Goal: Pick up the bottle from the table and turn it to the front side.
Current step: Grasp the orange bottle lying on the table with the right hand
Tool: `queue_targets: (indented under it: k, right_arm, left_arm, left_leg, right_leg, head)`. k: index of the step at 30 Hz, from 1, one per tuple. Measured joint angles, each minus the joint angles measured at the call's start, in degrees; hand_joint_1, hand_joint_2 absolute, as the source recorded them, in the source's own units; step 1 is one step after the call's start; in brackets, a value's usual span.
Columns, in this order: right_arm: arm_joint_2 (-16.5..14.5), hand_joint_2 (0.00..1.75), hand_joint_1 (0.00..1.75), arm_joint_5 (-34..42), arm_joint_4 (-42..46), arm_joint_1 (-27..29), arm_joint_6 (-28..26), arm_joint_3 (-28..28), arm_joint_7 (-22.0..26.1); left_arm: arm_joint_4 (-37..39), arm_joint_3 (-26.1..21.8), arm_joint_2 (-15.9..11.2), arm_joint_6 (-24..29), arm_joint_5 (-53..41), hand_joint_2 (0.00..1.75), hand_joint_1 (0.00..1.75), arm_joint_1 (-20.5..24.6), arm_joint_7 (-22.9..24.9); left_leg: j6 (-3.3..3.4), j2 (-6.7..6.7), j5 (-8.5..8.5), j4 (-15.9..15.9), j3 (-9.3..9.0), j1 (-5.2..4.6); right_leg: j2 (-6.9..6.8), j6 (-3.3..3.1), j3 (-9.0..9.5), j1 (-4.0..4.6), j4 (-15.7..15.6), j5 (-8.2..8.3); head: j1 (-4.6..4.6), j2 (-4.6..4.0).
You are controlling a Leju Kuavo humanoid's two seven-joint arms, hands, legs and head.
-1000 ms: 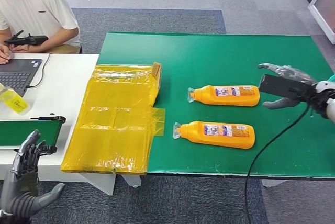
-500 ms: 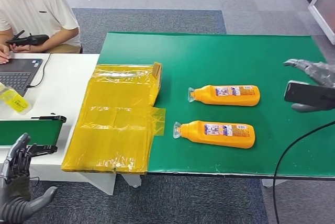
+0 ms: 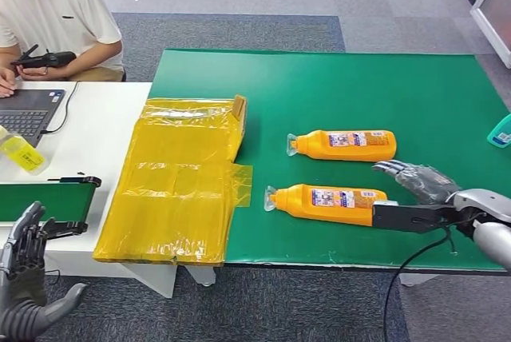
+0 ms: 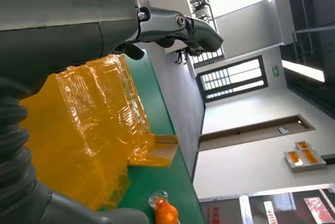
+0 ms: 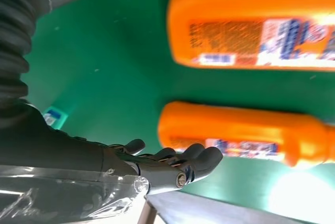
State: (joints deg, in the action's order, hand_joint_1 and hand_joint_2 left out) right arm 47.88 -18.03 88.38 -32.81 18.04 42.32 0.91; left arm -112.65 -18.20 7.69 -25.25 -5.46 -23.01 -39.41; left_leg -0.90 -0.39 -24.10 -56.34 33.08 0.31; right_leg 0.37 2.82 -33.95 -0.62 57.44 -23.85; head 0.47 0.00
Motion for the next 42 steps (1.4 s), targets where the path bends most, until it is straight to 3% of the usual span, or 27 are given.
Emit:
queue_targets:
  k: [9,23,28,29,32,33,42]
  right_arm:
    - [-6.0,1.75,0.0,-3.3,-5.0,1.1,-0.3,0.0,0.6]
    - [-18.2,1.75,0.0,-11.4,-19.0,0.3,-2.8,1.1,1.0]
    - [-21.2,1.75,0.0,-12.6,-23.6,-0.3,-3.1,1.7,0.9]
    - [-21.6,1.75,0.2,-12.7,-24.3,-0.3,-3.2,1.8,0.9]
    - [-22.5,1.75,1.51,-13.0,-25.9,-0.7,-3.5,2.0,0.9]
    - [-22.8,1.75,1.75,-13.1,-26.4,-0.9,-3.6,2.1,1.0]
    - [-23.9,1.75,1.75,-13.9,-28.4,-2.0,-4.0,2.6,2.1]
  left_arm:
    - [0.0,1.2,-0.3,0.4,0.4,1.75,0.0,0.4,0.6]
    - [0.1,6.6,-2.4,4.4,-1.5,1.75,0.0,1.1,3.1]
    - [0.2,8.0,-3.4,5.3,-1.4,1.75,0.0,1.4,3.5]
    - [0.2,8.1,-3.5,5.3,-1.4,1.75,0.0,1.4,3.6]
    - [0.2,8.5,-3.8,5.3,-1.4,1.75,0.0,1.5,3.6]
    - [0.2,8.7,-4.0,5.4,-1.4,1.75,0.0,1.5,3.6]
    - [0.2,9.9,-4.7,6.2,-1.4,1.75,0.0,1.4,3.5]
  left_leg:
    - [0.03,0.0,0.02,0.0,0.01,-0.02]
    - [0.0,0.01,0.05,0.0,0.0,-0.01]
    - [-0.01,0.01,0.05,0.0,0.0,-0.01]
    - [-0.01,0.01,0.05,0.0,0.0,-0.01]
    - [-0.01,0.01,0.05,0.0,0.0,-0.01]
    - [-0.01,0.01,0.05,0.0,0.0,-0.01]
    - [-0.03,0.01,0.07,0.0,-0.01,-0.01]
  right_leg:
    - [0.0,0.0,0.0,-0.02,0.0,0.0]
    - [0.0,-0.01,0.0,-0.01,0.0,0.01]
    - [0.0,-0.01,-0.01,-0.01,0.0,0.01]
    - [0.0,-0.01,-0.01,-0.01,0.0,0.01]
    - [0.01,-0.01,-0.01,-0.01,0.0,0.01]
    - [0.01,-0.01,-0.01,-0.01,0.0,0.01]
    - [0.01,-0.01,0.0,-0.01,0.0,0.02]
  head:
    - [0.01,0.0]
    - [0.01,0.0]
    - [0.0,0.0]
    - [0.0,0.0]
    - [0.0,0.0]
    - [0.01,0.0]
    - [0.0,0.0]
